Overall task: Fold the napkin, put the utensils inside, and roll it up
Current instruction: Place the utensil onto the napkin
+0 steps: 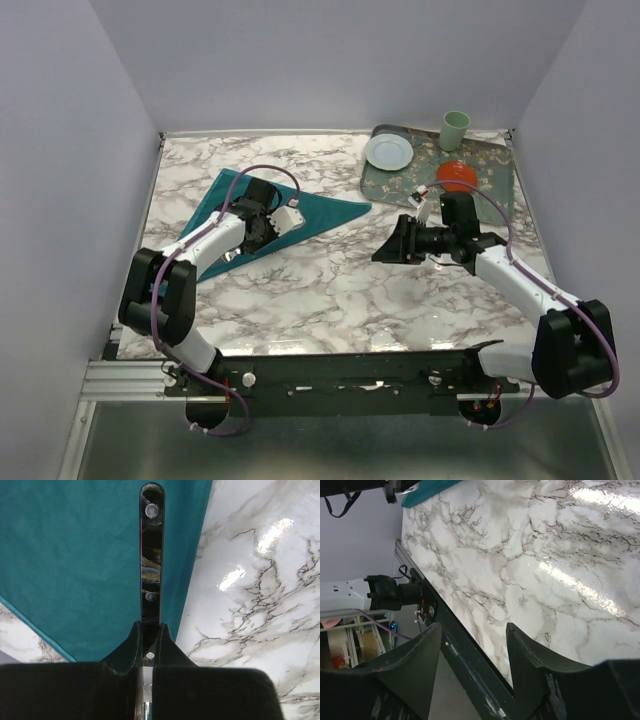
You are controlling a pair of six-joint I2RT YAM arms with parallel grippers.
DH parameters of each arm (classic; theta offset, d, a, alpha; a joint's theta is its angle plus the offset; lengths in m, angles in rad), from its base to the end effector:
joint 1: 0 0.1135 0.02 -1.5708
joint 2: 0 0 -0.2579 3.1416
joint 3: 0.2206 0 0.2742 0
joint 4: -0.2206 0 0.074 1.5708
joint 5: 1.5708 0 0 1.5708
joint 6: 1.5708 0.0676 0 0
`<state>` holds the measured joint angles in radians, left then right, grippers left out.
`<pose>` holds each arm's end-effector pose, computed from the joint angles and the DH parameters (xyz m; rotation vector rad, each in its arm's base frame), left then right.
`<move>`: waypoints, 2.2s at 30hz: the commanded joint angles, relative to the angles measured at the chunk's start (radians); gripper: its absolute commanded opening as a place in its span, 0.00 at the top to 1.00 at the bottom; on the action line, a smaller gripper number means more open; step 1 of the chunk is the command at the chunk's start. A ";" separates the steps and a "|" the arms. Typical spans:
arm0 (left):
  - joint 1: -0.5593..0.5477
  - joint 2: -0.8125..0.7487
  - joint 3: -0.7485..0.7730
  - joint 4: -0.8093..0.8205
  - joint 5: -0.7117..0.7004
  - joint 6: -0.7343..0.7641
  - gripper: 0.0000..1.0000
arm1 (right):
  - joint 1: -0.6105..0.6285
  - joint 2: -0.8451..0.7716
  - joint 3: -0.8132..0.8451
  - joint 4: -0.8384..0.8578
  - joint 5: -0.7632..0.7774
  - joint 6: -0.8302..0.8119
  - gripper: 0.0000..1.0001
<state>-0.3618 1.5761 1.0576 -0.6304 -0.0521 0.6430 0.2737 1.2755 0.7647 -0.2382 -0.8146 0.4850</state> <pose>0.3206 -0.1176 0.1618 1.2998 2.3974 0.1522 0.2715 0.1273 0.1998 -0.1910 2.3786 1.3183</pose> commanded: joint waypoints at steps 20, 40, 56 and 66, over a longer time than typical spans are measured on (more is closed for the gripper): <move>0.063 0.154 0.090 0.012 0.224 0.067 1.00 | -0.002 0.004 0.027 -0.035 -0.015 -0.031 0.37; 0.075 0.196 0.074 0.014 0.173 0.084 1.00 | -0.002 0.005 0.021 -0.036 -0.023 -0.034 0.37; 0.090 0.200 0.054 0.034 0.164 0.080 0.92 | -0.002 0.012 0.019 -0.035 -0.029 -0.034 0.38; 0.083 0.211 0.058 0.037 0.153 0.075 0.78 | -0.002 0.015 0.021 -0.033 -0.035 -0.036 0.38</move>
<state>-0.2779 1.7729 1.1236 -0.6079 0.1215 0.7113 0.2737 1.2812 0.7647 -0.2569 -0.8253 0.4690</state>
